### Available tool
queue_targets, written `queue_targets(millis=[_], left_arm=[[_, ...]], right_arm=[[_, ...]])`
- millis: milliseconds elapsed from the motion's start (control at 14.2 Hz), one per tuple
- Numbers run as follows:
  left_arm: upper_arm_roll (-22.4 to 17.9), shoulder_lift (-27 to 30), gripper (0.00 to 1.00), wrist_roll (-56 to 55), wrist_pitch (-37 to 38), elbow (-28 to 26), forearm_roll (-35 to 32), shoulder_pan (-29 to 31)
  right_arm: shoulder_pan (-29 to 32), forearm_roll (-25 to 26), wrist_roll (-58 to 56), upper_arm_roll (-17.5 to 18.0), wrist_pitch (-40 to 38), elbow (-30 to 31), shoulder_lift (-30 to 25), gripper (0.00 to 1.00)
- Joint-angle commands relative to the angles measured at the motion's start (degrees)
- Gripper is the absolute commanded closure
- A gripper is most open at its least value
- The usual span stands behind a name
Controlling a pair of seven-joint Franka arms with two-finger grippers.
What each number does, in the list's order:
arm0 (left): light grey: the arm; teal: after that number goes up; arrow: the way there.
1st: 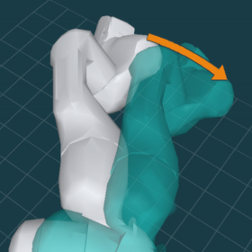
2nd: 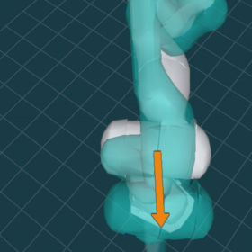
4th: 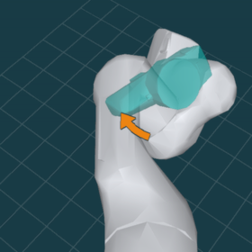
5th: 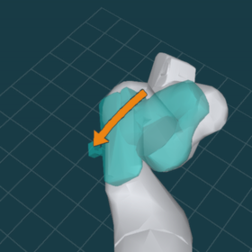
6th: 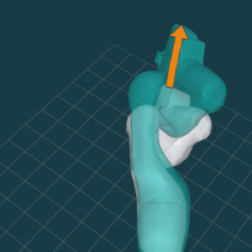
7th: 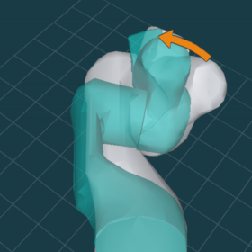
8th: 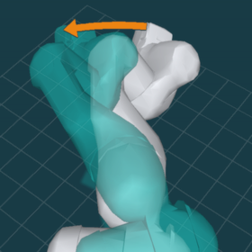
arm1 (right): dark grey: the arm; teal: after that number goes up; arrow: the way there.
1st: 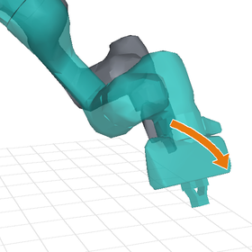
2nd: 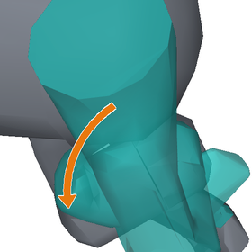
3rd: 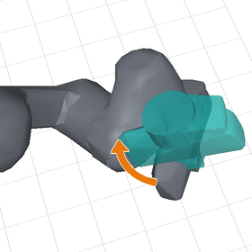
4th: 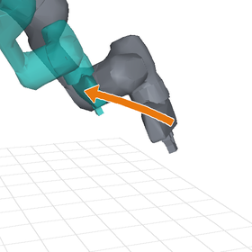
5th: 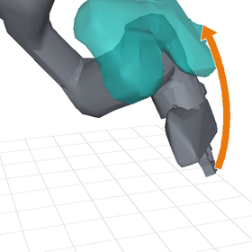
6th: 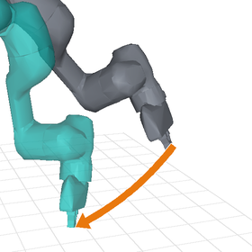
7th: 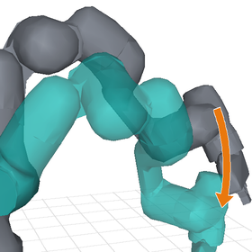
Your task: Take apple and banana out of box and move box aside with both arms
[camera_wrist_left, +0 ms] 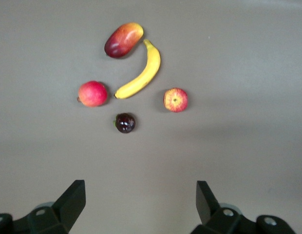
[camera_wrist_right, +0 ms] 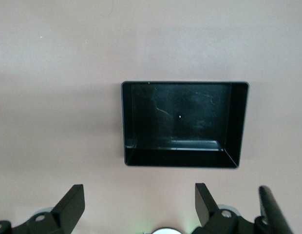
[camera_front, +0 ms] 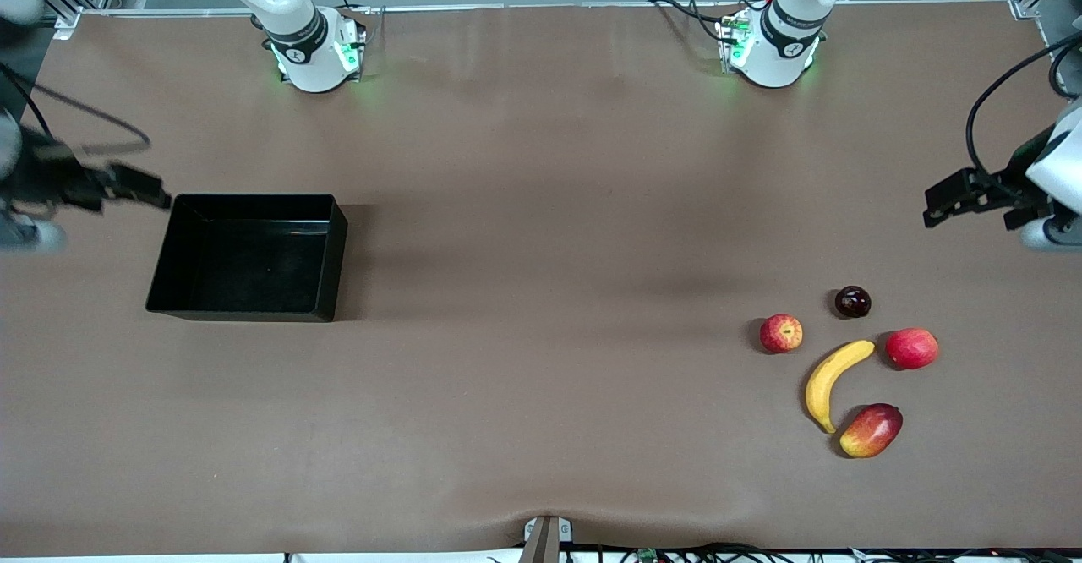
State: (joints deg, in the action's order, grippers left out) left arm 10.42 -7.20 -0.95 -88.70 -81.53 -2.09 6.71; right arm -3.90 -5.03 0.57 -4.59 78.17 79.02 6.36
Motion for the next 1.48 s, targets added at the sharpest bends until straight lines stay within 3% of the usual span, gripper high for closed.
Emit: queue_targets(millis=[0, 281, 422, 703, 1406], left_arm=[[-3.3, 5.8, 0.00, 0.0, 0.2, -5.6, 1.6, -3.5], [-4.1, 10.1, 0.00, 0.1, 0.1, -10.1, 1.7, -6.6], [-4.1, 12.3, 0.00, 0.0, -0.1, -12.1, 1.1, -7.2], [-4.1, 12.7, 0.00, 0.4, -1.0, -12.8, 1.4, -6.6], [-4.1, 11.8, 0.00, 0.0, 0.8, -10.8, 3.8, -6.7]], right_arm=[[0.1, 0.4, 1.0, -0.1, 0.5, 7.7, -8.6, 0.00], [1.0, 1.2, 0.8, -0.2, 7.6, 21.0, -16.7, 0.00], [1.3, 1.9, 0.7, -0.2, 6.6, 20.2, -16.3, 0.00], [1.3, 8.4, -6.3, -0.1, 8.0, 11.2, -10.5, 0.00], [3.1, 4.8, -8.5, -0.2, 7.7, 9.4, -8.7, 0.00]])
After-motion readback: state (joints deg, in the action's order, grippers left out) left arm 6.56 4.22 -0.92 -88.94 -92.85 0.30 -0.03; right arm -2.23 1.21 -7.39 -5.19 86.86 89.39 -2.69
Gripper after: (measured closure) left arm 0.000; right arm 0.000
